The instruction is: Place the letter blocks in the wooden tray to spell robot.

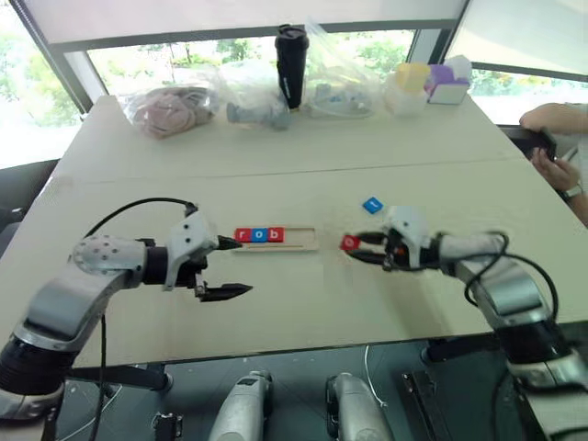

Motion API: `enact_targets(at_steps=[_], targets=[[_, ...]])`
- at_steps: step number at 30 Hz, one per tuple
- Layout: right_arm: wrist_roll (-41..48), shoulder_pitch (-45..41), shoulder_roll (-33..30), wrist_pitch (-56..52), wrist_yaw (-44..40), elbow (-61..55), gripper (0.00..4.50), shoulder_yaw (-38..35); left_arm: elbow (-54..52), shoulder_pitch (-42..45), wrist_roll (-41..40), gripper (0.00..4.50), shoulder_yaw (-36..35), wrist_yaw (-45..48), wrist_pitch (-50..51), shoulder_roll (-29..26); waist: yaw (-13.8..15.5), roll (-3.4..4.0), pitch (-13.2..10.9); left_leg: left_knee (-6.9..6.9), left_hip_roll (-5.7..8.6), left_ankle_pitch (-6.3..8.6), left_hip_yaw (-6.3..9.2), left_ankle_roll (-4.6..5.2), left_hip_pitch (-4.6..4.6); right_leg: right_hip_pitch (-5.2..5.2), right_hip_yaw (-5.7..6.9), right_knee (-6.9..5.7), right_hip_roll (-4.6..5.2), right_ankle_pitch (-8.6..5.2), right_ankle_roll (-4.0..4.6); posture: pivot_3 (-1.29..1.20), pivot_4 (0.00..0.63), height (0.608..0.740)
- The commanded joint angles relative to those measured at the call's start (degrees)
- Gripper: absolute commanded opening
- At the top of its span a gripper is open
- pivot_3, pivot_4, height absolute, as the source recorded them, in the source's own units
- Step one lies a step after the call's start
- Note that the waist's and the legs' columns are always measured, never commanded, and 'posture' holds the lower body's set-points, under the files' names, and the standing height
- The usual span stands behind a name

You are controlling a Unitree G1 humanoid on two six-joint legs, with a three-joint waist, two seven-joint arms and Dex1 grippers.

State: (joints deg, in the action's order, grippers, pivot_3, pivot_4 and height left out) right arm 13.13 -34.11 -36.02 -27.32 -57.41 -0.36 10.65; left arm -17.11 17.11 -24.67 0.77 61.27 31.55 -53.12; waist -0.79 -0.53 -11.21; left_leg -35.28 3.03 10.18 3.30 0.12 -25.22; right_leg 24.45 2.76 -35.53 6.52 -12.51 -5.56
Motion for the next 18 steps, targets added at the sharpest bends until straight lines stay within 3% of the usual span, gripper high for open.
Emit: enact_targets(at_steps=[1,6,11,18], targets=[[-3.6,-7.5,5.5,4.8,-0.6,10.4,1.15,4.2,4.0,1.1,0.9,4.5,-4.6,0.4,-2.4,-2.2,0.0,0.0,0.0,0.0,0.0,0.0,0.02,-0.01,0.01,0.01,0.0,-0.03,-0.03,0.0,0.0,0.0,0.15,0.74],[-9.8,-16.5,11.6,13.2,-2.4,29.2,1.15,9.2,2.1,0.4,-1.9,4.5,-7.8,0.7,-0.4,-2.8,0.2,0.0,0.0,0.02,0.11,-0.06,0.01,-0.09,-0.08,0.03,-0.02,0.0,0.03,0.09,-0.23,0.0,0.15,0.74],[-11.5,-21.2,15.4,18.5,-4.6,41.5,1.15,9.1,-0.4,-1.8,-2.5,4.5,-9.4,-1.2,1.1,-2.1,-0.2,-0.01,0.0,0.02,0.19,-0.07,-0.04,-0.11,-0.1,0.02,-0.12,0.08,0.06,0.18,-0.39,0.0,0.15,0.74],[-13.8,-24.7,18.0,23.5,-7.4,49.2,1.15,8.8,-2.7,-3.9,-3.1,4.5,-10.6,-3.8,2.4,-1.6,-0.4,0.0,0.0,0.07,0.11,-0.18,-0.01,-0.29,0.11,0.13,-0.19,-0.43,-0.06,0.22,-0.44,0.0,0.15,0.74]])
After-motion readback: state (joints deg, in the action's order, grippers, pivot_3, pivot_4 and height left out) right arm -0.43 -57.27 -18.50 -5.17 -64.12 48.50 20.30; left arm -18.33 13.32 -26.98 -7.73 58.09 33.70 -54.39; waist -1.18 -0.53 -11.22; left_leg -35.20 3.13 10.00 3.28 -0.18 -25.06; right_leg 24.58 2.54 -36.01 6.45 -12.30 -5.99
